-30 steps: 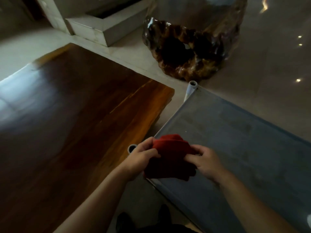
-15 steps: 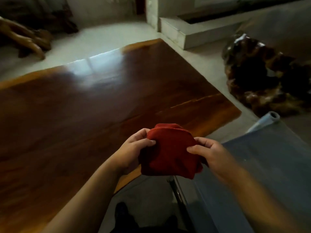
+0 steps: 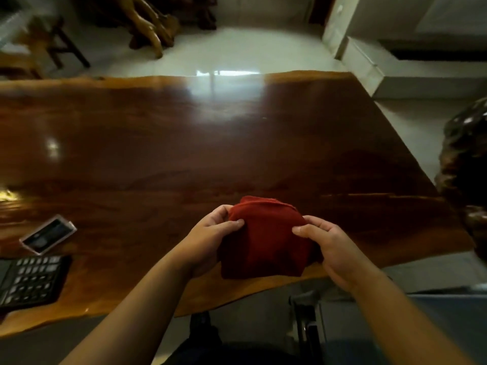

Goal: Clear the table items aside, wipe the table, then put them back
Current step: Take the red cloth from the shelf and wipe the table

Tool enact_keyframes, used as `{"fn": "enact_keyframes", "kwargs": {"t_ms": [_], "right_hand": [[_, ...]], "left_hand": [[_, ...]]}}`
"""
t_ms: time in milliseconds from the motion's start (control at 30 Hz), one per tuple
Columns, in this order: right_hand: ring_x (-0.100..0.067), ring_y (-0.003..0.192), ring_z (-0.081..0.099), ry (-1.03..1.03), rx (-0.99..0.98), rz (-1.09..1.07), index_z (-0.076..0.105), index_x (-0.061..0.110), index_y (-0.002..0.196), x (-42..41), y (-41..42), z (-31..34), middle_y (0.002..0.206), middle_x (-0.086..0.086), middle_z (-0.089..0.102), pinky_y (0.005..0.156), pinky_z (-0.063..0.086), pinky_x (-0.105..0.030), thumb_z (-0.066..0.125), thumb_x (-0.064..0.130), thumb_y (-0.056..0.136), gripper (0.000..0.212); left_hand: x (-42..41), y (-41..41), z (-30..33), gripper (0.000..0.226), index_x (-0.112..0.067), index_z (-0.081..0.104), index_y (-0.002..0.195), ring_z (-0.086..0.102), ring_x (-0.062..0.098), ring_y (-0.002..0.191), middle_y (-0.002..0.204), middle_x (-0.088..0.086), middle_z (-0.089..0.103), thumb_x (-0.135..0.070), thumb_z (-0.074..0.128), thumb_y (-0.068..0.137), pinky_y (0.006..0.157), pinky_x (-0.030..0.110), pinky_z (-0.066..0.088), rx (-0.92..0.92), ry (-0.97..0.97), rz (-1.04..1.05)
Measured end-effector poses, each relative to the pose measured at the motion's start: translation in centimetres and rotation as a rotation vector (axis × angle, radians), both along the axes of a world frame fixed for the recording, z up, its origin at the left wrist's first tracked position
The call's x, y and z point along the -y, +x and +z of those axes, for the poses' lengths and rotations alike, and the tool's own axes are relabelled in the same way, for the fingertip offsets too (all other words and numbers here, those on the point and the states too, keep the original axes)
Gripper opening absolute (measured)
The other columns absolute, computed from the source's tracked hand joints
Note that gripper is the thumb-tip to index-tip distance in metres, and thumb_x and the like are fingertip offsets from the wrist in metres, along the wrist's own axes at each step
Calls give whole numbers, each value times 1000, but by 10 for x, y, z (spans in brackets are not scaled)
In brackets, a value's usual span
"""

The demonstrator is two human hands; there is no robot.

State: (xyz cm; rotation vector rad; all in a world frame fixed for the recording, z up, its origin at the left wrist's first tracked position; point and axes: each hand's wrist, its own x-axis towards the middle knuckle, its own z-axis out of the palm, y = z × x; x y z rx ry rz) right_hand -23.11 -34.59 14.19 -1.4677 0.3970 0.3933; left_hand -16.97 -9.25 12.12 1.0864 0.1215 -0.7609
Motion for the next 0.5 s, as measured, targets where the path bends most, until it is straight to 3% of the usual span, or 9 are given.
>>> {"fn": "enact_keyframes", "kwargs": {"t_ms": [233,367,500], "right_hand": [[-21,100,74,-24,-84,-71,74,26,115,-54,53,-22,110,-2,77,85,58,-41,81,38,75,42],[-18,99,74,-65,-119,-103,78,35,102,-66,76,-37,108,1,78,84,58,-39,75,32,86,17],[-16,96,75,-129,-151,-145,77,34,105,-60,96,-55,105,3,78,83,59,-38,75,32,88,17]], "left_hand": [[-48,55,-24,23,-10,63,116,72,23,90,101,11,74,-10,65,93,70,33,57,-55,9,25],[-55,83,-41,20,-9,61,115,72,18,84,95,7,75,-7,62,95,67,29,57,-63,46,-12],[-45,106,-63,13,-13,62,107,73,17,81,91,6,75,-9,62,96,65,28,57,-94,97,-40]]}}
